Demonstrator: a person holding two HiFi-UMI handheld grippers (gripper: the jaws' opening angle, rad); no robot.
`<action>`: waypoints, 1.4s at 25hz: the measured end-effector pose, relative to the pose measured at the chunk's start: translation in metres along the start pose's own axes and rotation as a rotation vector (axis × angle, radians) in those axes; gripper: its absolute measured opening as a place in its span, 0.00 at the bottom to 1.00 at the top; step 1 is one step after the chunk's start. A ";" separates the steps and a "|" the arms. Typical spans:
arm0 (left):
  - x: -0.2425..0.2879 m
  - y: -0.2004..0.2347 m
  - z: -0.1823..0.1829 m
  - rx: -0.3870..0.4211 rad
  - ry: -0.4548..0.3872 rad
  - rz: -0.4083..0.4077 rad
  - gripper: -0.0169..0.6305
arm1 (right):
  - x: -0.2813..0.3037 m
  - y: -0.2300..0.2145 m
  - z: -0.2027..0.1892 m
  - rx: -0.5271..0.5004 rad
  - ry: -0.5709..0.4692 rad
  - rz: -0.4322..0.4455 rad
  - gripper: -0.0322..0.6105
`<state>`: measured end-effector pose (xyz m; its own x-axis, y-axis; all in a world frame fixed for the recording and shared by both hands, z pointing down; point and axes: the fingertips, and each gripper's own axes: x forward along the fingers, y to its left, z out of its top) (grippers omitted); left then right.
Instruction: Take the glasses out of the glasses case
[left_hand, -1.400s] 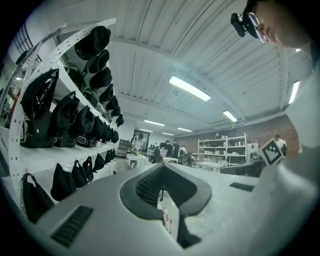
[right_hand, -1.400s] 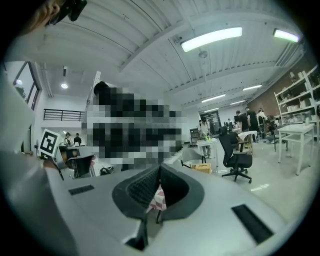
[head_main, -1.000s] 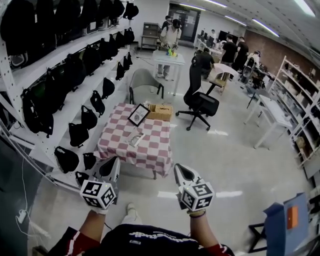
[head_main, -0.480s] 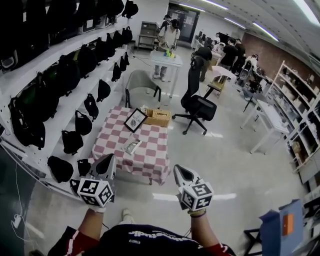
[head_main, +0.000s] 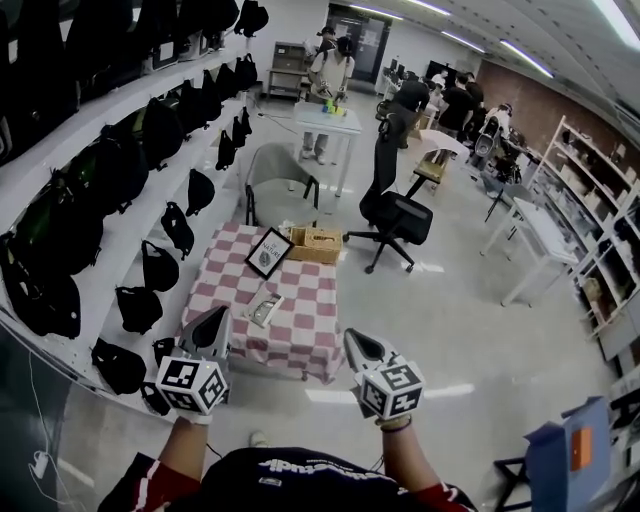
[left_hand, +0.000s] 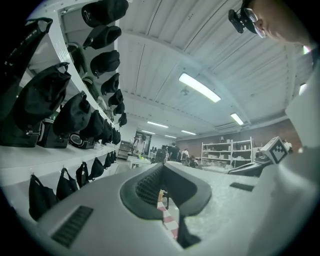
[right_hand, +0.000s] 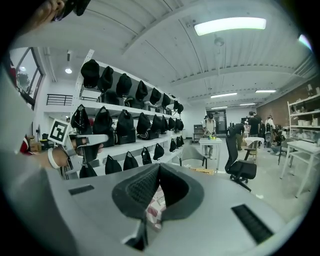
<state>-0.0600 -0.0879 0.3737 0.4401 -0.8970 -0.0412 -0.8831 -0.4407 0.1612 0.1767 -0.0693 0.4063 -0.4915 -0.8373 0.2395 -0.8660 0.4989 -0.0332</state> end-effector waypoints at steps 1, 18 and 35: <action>0.006 0.004 0.000 0.001 0.002 -0.005 0.04 | 0.006 -0.003 0.001 -0.001 0.004 -0.005 0.05; 0.061 0.081 -0.013 -0.043 0.038 -0.011 0.04 | 0.114 0.003 0.014 -0.046 0.065 0.026 0.05; 0.083 0.088 -0.007 -0.048 0.022 -0.072 0.04 | 0.130 -0.002 0.032 -0.053 0.034 -0.011 0.05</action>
<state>-0.1004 -0.2006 0.3917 0.5062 -0.8618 -0.0325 -0.8403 -0.5014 0.2060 0.1117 -0.1862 0.4068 -0.4782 -0.8349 0.2724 -0.8647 0.5019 0.0205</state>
